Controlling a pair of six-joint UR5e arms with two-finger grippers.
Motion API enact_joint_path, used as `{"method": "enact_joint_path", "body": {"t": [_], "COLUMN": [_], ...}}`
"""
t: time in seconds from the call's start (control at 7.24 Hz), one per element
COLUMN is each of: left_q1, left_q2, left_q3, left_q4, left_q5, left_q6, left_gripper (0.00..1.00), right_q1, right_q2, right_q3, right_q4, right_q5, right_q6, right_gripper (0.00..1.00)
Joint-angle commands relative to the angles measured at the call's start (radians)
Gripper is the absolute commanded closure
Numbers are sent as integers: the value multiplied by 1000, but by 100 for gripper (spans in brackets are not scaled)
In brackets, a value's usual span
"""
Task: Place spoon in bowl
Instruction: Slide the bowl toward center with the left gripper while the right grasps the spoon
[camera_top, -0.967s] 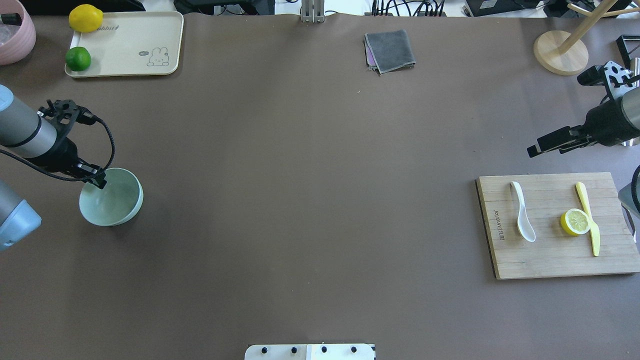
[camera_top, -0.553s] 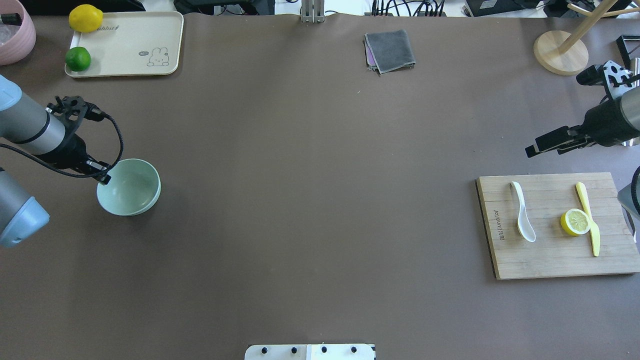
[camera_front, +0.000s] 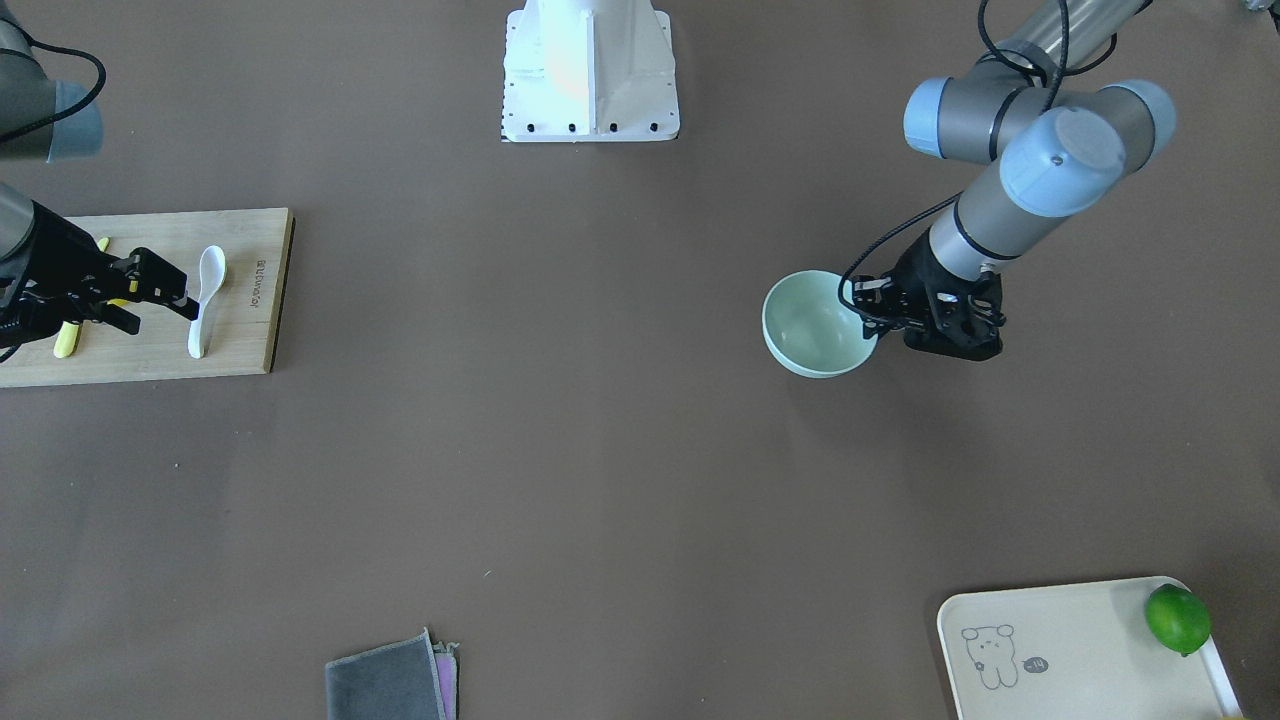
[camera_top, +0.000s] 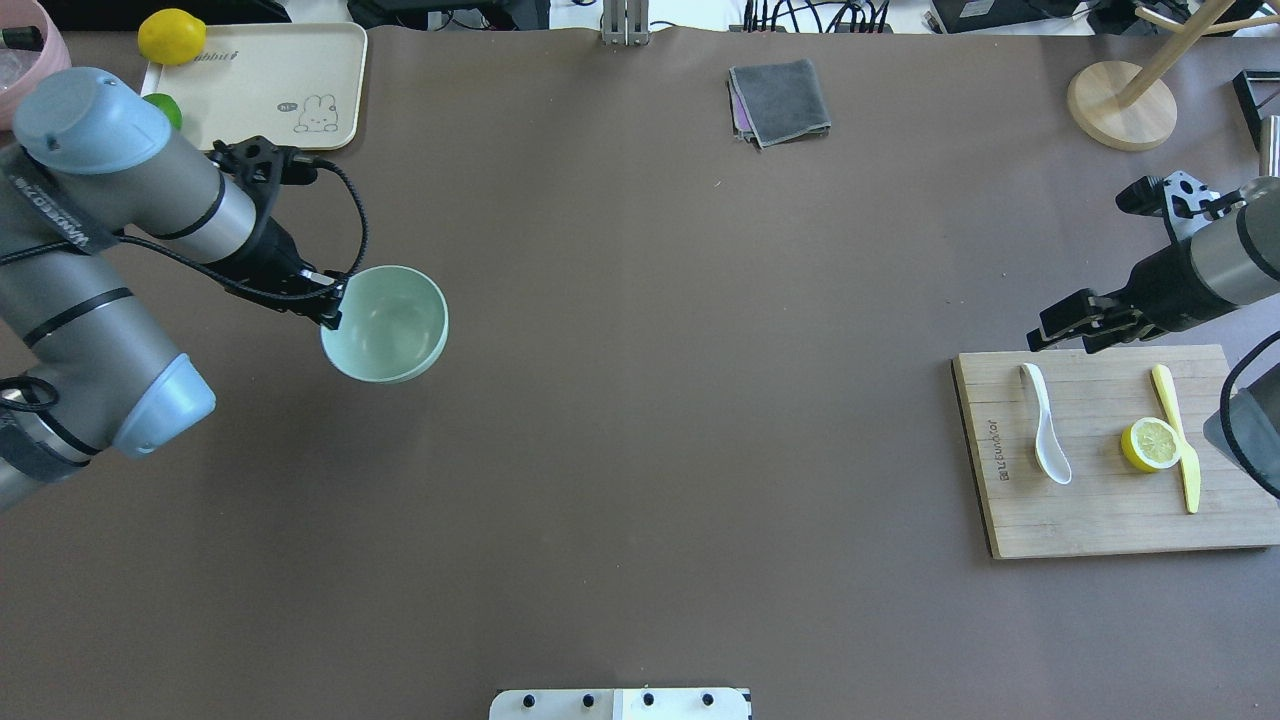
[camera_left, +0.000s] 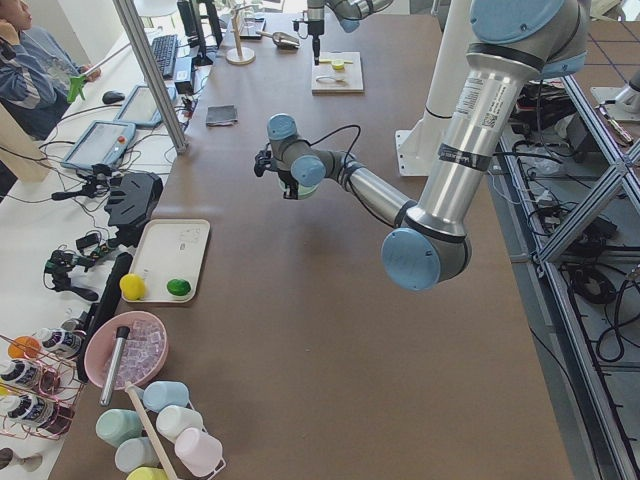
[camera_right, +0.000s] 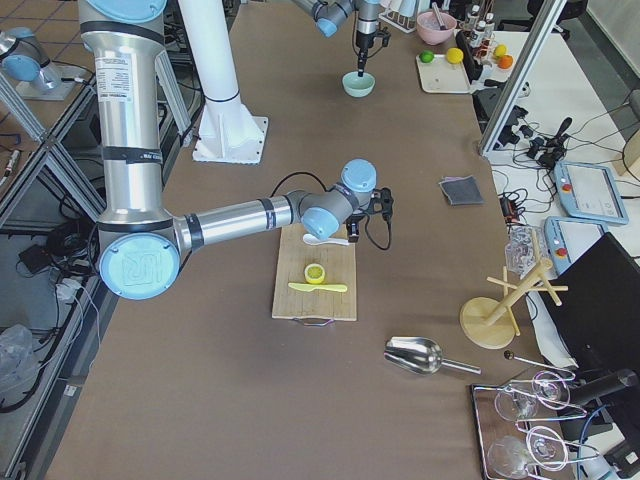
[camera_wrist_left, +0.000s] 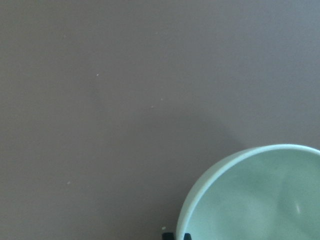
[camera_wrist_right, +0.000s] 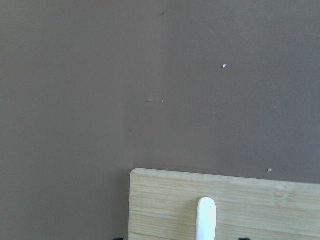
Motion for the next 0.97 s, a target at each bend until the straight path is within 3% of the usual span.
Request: {"method": "enact_joint_path", "body": {"t": [0.0,0.14,0.28,0.83], "left_q1": [72,129,145,212], "left_q2": [-114,-174,-218,-249], "left_q3": [30,64,104,127], "left_q4": [18,18,17,10], "left_q5": [35,104,115,151], "left_q6": [-154,-220,-260,-335], "left_gripper": [100,100,100,100], "right_q1": [-60,-69,-78,-118], "right_q2": [0,-2,-3,-31], "right_q3": [-8,-22,-25,-23], "right_q4": [0,0,0,0], "right_q5": [-55,-81,-85,-138], "right_q6": [33,35,35,35], "right_gripper": [25,28,28,38]}}
